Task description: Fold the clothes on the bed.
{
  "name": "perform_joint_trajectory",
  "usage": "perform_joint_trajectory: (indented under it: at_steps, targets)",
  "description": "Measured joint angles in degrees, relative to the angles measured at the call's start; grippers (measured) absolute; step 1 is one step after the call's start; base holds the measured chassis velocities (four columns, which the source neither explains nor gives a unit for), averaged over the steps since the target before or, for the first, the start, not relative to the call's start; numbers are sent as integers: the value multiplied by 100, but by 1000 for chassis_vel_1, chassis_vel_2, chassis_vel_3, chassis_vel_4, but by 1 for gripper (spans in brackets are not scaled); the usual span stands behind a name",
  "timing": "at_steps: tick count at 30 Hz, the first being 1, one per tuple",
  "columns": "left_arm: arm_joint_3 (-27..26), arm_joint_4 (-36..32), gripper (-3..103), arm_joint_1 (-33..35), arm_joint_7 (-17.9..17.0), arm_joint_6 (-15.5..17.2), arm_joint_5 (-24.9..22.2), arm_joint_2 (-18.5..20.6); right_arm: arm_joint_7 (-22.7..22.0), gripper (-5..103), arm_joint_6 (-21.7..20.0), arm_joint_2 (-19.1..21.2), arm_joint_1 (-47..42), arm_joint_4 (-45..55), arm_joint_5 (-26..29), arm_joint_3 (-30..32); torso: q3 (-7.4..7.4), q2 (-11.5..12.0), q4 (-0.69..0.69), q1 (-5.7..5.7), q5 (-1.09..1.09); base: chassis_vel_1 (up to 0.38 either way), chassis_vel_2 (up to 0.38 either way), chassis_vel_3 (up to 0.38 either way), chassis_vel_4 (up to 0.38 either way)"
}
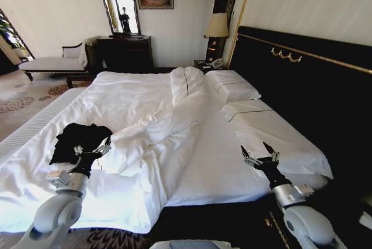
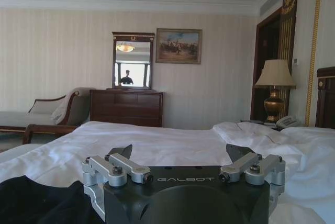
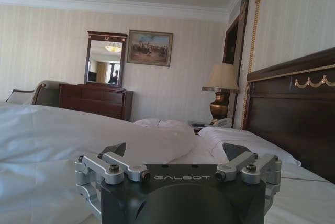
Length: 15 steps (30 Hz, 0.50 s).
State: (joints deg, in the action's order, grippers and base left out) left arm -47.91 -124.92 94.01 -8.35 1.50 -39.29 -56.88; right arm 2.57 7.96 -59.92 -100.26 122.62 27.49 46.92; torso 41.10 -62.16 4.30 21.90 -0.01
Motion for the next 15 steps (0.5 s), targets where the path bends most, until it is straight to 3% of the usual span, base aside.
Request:
perform_joint_trajectory:
  at_steps: [15]
  targets:
    - [17,-29,100,6,-19,0,9,-20,32,100,32,0,12,-38,-73,-28,-1,-1,1,-2,1,17,20,-14,-23]
